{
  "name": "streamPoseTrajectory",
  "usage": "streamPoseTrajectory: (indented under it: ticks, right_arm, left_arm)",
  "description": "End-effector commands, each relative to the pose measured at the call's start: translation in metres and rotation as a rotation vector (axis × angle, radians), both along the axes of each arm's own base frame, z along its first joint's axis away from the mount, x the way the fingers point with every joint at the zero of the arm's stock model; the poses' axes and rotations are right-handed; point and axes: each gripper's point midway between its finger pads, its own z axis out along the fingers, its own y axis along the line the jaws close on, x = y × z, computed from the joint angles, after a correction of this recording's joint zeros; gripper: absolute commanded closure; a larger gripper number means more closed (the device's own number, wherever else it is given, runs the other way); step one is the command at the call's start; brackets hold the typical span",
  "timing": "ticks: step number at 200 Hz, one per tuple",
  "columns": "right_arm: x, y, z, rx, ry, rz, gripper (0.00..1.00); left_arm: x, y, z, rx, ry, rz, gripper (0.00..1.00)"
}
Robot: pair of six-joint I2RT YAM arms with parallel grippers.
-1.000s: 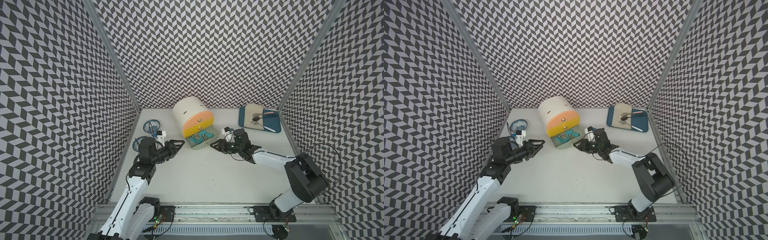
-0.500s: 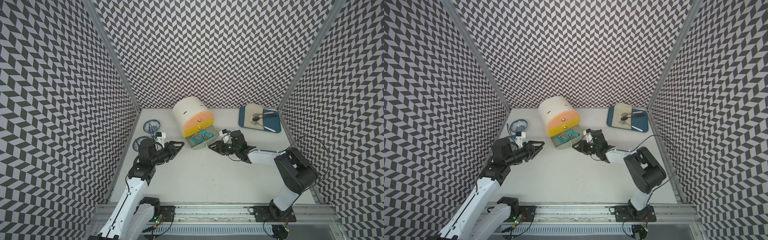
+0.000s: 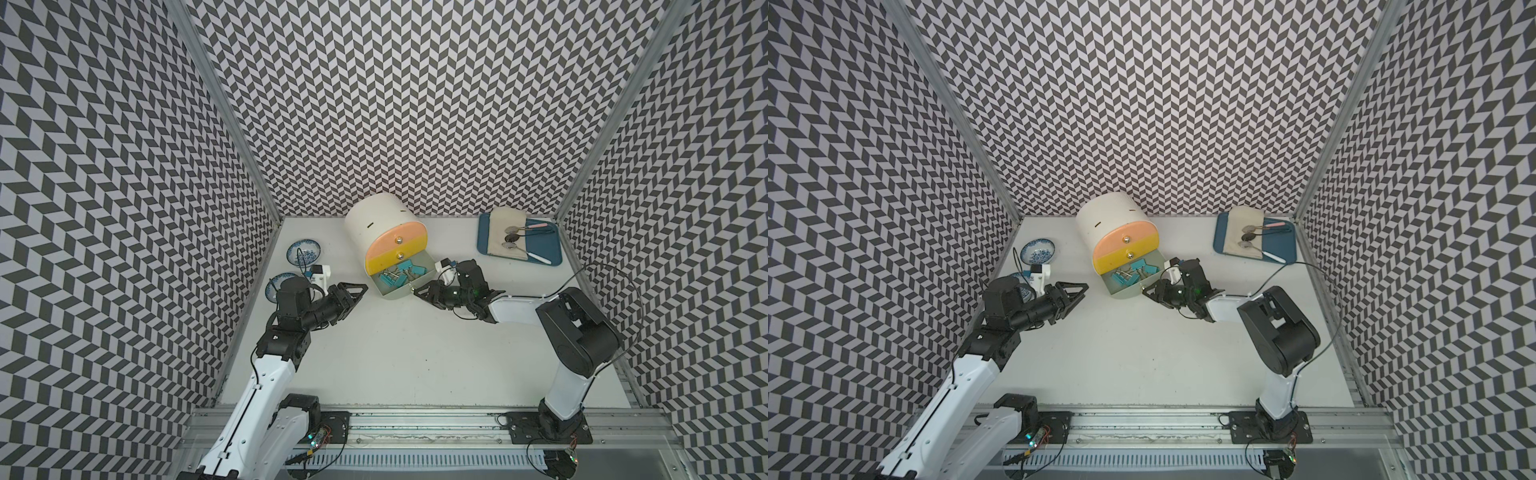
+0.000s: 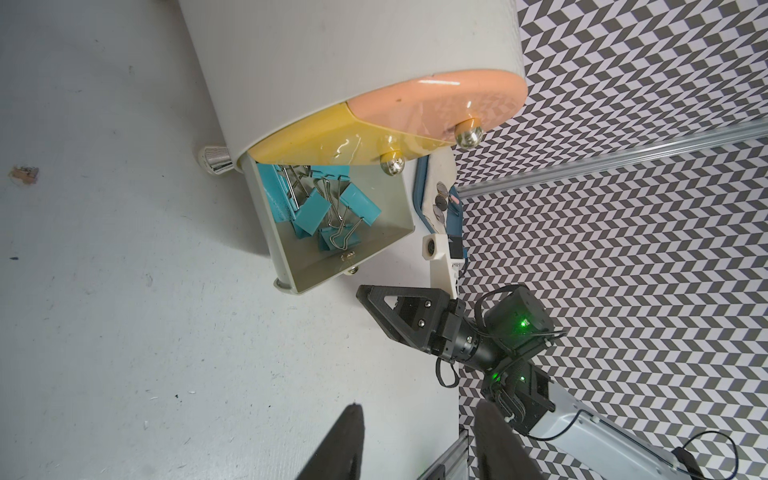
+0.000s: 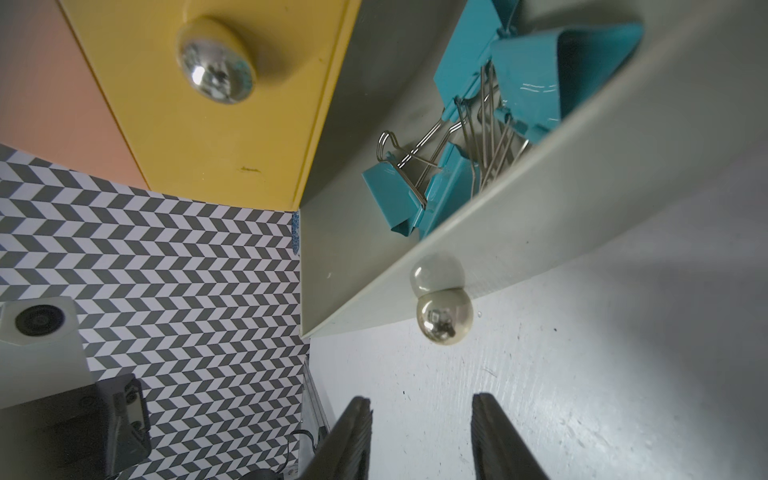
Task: Put the binder clips in the drawer according to color
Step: Close the drawer in the storage box.
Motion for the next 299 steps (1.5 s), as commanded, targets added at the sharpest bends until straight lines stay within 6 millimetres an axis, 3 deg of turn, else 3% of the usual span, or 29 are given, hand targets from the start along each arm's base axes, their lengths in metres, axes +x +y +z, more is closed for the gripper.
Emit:
streamPoseTrajectory:
  ticks: [1,171,238,299]
  right_arm:
    - [0.009,0.01,0.014,0.048,-0.051,0.012,0.57]
    - [0.024,0.027,0.0,0.079,-0.026,0.013,0.67]
    - [0.036,0.033,0.017,0.112,-0.06,0.004,0.7]
    - [0.054,0.037,0.019,0.133,-0.053,-0.022,0.71]
  left_arm:
    - [-0.001,0.001,-0.004,0.017,-0.001,-0.007,0.53]
    - [0.002,0.006,-0.009,0.041,0.019,-0.021,0.53]
    - [0.003,0.006,-0.009,0.05,0.023,-0.026,0.53]
    - [0.005,0.006,-0.01,0.053,0.026,-0.026,0.53]
